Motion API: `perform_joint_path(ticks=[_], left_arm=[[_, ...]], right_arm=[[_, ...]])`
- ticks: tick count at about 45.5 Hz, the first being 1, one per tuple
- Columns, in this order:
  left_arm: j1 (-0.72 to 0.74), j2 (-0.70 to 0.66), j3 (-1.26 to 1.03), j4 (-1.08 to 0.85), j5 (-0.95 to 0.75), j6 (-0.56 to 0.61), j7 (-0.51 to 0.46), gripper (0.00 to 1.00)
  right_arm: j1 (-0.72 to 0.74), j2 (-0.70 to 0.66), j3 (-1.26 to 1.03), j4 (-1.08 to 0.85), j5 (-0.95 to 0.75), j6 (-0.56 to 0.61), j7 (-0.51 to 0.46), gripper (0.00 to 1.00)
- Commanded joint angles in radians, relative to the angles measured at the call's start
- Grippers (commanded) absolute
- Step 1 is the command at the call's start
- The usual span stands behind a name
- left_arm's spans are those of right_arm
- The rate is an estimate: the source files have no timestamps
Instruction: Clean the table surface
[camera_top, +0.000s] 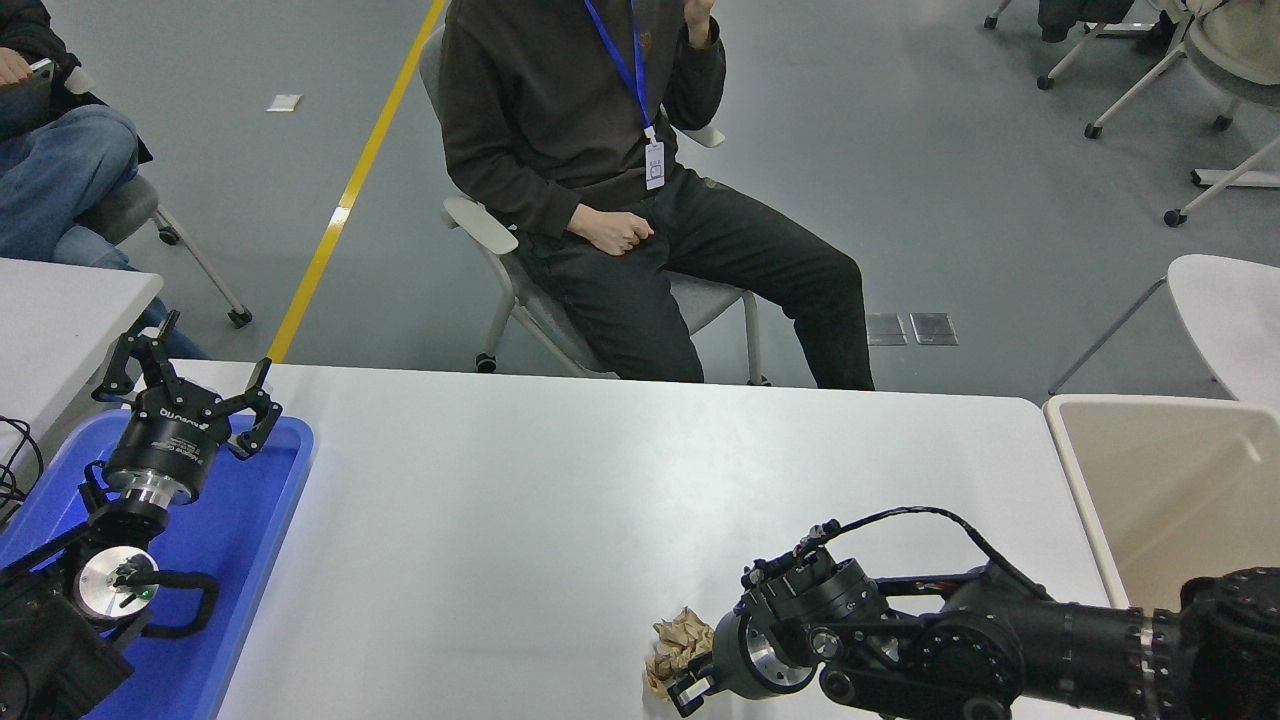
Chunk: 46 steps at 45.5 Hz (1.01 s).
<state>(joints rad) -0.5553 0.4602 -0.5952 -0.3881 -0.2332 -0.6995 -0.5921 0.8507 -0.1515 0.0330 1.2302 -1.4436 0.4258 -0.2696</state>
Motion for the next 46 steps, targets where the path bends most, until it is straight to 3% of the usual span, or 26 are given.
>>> perform_joint_path(ticks=[1, 15, 29, 46], left_arm=[[0.000, 0.000, 0.000, 0.000, 0.000, 0.000, 0.000, 1.00], [0.000, 0.000, 0.000, 0.000, 0.000, 0.000, 0.000, 1.00], [0.000, 0.000, 0.000, 0.000, 0.000, 0.000, 0.000, 1.00], [0.000, 0.000, 0.000, 0.000, 0.000, 0.000, 0.000, 1.00]], right_arm=[[0.050, -0.040, 0.054, 0.035, 0.078, 0.002, 0.015, 0.00], [0.119, -0.169, 0.171, 0.120, 0.140, 0.005, 0.017, 0.00], [0.251, -0.373, 0.194, 0.209, 0.368, 0.070, 0.013, 0.00], [0.310, -0.540, 0.292, 0.279, 0.488, 0.123, 0.012, 0.00]])
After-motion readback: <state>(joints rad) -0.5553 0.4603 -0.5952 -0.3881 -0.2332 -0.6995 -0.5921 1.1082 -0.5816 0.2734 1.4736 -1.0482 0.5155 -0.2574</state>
